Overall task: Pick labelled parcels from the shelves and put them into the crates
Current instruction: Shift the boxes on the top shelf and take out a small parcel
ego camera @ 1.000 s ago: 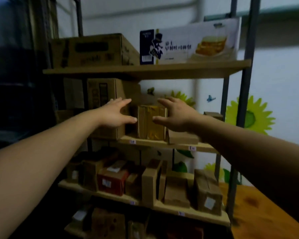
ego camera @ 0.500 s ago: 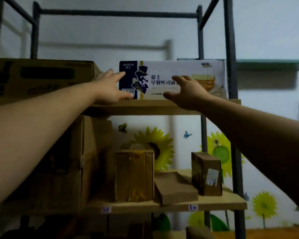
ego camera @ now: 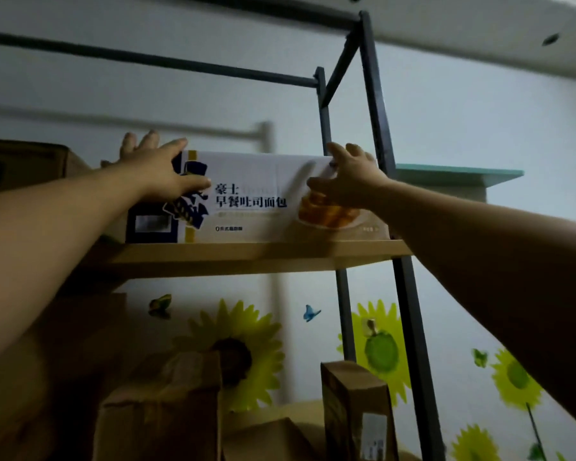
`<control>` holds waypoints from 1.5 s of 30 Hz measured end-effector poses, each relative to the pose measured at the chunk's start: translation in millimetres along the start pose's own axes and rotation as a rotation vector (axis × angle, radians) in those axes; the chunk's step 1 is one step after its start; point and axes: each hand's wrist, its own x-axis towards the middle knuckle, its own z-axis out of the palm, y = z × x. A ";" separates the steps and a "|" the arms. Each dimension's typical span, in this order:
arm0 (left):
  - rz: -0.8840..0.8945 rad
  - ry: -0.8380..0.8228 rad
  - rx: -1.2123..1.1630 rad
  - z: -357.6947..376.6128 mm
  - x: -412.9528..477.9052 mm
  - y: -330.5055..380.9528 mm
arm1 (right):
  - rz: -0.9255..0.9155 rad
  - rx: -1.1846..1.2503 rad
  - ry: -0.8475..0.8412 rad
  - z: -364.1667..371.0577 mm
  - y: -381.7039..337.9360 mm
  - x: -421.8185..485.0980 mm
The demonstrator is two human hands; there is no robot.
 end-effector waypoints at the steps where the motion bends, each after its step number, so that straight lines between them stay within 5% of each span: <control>1: -0.018 -0.004 0.005 3.0 4.1 0.0 | 0.015 -0.023 -0.007 1.3 4.3 8.1; 6: -0.127 -0.035 -0.135 10.1 16.6 5.4 | 0.025 -0.043 0.015 18.0 19.6 30.8; 21: -0.037 0.515 -0.401 -9.6 -63.1 16.6 | -0.074 0.147 0.481 -2.8 22.6 -47.8; 38: 0.152 0.615 -0.326 20.5 -140.0 -3.8 | -0.196 0.211 0.671 45.2 46.5 -113.8; 45: 0.167 0.642 -0.280 16.7 -130.0 -2.2 | -0.188 0.221 0.627 44.4 50.6 -101.8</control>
